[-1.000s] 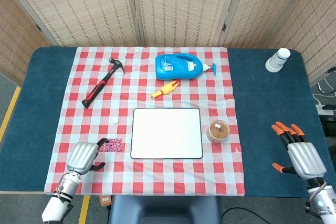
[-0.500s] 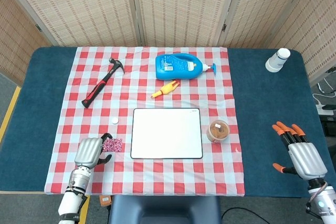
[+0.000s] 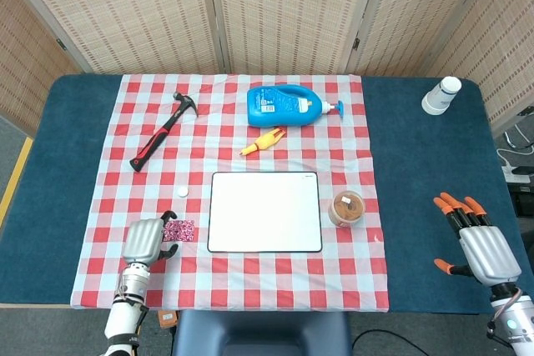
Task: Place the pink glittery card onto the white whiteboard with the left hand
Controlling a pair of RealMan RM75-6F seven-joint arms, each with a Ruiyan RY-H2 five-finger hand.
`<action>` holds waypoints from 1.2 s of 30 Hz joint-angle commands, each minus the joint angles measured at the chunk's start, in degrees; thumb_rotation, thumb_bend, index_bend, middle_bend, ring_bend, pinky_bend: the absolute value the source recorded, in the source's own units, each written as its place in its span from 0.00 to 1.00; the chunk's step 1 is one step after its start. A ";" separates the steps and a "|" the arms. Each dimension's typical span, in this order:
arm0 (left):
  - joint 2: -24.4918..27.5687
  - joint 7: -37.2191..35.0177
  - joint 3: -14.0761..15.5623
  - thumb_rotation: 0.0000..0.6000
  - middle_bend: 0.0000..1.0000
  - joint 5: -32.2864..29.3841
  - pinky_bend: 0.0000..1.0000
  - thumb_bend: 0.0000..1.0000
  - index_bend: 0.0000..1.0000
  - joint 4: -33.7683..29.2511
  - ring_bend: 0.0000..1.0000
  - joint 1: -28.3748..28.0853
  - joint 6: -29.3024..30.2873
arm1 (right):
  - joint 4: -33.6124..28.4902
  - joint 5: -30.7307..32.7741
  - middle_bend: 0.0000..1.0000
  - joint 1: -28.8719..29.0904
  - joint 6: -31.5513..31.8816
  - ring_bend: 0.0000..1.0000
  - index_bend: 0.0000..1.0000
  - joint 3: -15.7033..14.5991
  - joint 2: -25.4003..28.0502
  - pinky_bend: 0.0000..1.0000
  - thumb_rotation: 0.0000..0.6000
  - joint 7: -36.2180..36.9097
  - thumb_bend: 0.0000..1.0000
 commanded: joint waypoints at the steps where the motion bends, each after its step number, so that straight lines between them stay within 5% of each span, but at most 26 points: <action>1: -0.41 0.51 0.32 1.00 1.00 -0.04 1.00 0.25 0.31 0.80 1.00 -0.44 0.01 | 0.02 0.00 0.00 0.00 -0.01 0.00 0.00 0.01 0.07 0.00 1.00 0.15 0.04; 36: -0.52 1.92 0.66 1.00 0.99 -4.44 1.00 0.25 0.32 6.08 1.00 -3.95 -4.25 | 0.09 0.02 0.00 0.05 -0.10 0.00 0.00 0.03 0.20 0.00 1.00 0.48 0.04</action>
